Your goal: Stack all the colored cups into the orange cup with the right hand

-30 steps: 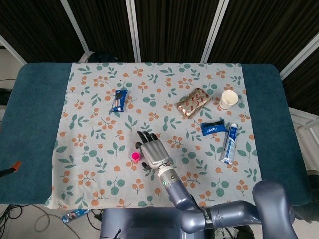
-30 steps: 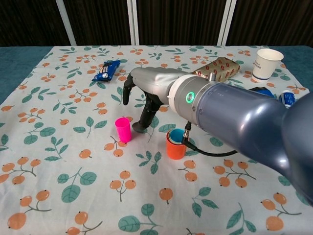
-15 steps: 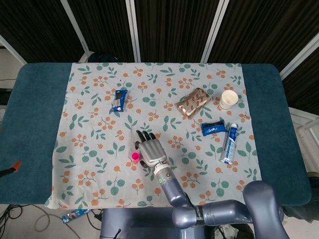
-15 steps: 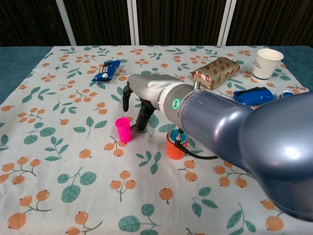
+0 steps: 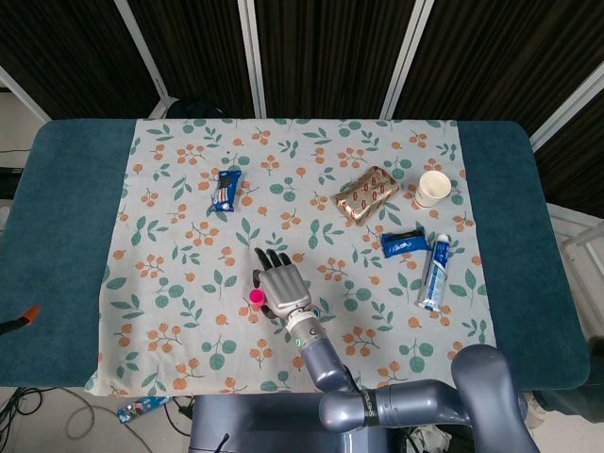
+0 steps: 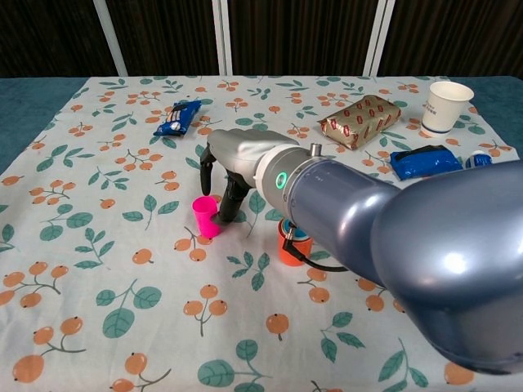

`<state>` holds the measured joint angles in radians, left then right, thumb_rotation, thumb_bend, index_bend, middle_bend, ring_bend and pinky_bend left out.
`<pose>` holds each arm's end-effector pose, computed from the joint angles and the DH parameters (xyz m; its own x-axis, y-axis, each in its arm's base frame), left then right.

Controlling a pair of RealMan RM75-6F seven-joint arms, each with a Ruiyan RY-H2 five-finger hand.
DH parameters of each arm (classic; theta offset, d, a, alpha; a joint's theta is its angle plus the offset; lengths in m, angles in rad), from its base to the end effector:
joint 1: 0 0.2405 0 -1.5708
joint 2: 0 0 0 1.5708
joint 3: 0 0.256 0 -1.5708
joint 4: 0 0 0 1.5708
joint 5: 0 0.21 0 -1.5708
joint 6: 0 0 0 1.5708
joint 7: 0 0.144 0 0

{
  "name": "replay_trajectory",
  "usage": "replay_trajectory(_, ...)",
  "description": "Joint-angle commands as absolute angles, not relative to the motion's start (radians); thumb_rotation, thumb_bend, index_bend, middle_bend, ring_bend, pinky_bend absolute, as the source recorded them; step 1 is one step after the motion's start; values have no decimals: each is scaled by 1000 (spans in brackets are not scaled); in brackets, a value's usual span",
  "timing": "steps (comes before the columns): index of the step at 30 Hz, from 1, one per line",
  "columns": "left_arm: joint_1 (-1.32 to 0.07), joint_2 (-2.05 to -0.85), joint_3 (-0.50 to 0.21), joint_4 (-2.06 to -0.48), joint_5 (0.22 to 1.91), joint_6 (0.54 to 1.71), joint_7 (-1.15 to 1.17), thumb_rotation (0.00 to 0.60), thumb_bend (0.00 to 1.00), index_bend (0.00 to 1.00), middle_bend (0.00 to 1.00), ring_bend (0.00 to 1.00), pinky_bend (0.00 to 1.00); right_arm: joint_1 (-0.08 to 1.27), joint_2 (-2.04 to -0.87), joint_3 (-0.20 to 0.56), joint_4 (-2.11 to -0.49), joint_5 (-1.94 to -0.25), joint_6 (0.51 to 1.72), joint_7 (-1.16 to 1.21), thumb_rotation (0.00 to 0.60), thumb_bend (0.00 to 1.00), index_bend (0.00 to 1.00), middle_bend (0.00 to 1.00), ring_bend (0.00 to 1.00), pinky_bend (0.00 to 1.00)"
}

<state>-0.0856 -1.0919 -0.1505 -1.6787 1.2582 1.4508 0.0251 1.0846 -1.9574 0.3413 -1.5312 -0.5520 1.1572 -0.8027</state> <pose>-0.3243 0.1975 0.1830 0.3474 -0.0574 0.9360 0.9204 0.2116 -0.3287 0.0112 -0.3068 -0.1106 0.3675 -0.3835 0.8473 -0.9085 -0.3429 0.2389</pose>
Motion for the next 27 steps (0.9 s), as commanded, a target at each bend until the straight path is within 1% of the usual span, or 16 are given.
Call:
replay_trajectory(1, -86, -1092, -150, -1679, 1258, 1450, 25, 600, 122, 46, 0, 0, 0, 1085, -1963, 344, -1526, -554, 1159, -800, 600, 350, 445, 0, 45, 137)
replay_trajectory(10, -85, -1091, -151, -1678, 1257, 1451, 22, 600, 122, 46, 0, 0, 0, 1081, -1970, 348, -1524, -562, 1164, -793, 600, 350, 480, 0, 58, 141)
replay_trajectory(16, -85, -1091, -152, -1678, 1258, 1453, 22, 600, 122, 46, 0, 0, 0, 1066, -1943, 354, -1570, -587, 1183, -782, 600, 349, 486, 0, 60, 140)
replay_trajectory(21, -84, -1091, -152, -1678, 1258, 1455, 22, 600, 122, 46, 0, 0, 0, 1038, -1875, 358, -1662, -613, 1219, -784, 600, 350, 487, 0, 61, 141)
replay_trajectory(23, -83, -1091, -151, -1679, 1259, 1457, 22, 600, 122, 46, 0, 0, 0, 1018, -1828, 354, -1723, -624, 1237, -789, 600, 349, 487, 0, 61, 166)
replay_trajectory(25, -82, -1091, -151, -1680, 1261, 1459, 23, 600, 122, 46, 0, 0, 0, 1000, -1785, 349, -1774, -635, 1255, -794, 600, 350, 490, 0, 60, 227)
replay_trajectory(26, -82, -1091, -151, -1680, 1261, 1460, 24, 600, 122, 46, 0, 0, 0, 992, -1770, 346, -1792, -639, 1261, -795, 600, 350, 492, 0, 60, 232)
replay_trajectory(27, -82, -1091, -151, -1681, 1262, 1461, 25, 600, 122, 46, 0, 0, 0, 978, -1738, 339, -1830, -648, 1272, -797, 600, 350, 495, 0, 61, 210)
